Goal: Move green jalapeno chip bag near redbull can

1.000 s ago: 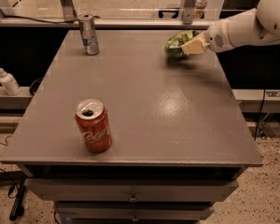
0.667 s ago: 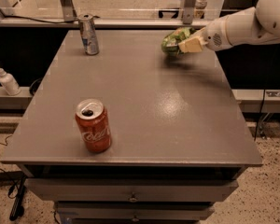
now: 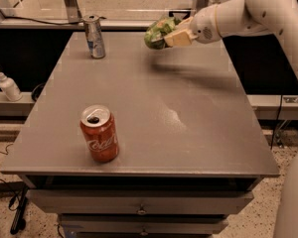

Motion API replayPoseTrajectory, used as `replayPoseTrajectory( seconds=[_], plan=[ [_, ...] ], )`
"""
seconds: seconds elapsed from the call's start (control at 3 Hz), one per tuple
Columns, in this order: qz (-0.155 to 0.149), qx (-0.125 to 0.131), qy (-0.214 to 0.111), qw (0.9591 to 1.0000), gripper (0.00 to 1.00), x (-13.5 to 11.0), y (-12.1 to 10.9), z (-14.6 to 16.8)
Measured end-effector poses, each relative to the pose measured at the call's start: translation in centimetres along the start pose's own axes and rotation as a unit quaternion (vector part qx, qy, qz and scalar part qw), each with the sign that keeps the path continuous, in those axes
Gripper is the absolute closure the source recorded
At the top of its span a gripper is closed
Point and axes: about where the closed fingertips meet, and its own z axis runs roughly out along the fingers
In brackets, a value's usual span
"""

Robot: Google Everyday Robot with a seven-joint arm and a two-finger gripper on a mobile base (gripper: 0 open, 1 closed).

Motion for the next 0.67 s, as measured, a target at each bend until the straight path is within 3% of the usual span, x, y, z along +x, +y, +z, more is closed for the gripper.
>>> replayPoseTrajectory(
  seconds=[0.67],
  plan=[
    [-0.041, -0.042, -0.019, 0.9981, 1.00, -2.0, 1.9, 2.7]
  ],
)
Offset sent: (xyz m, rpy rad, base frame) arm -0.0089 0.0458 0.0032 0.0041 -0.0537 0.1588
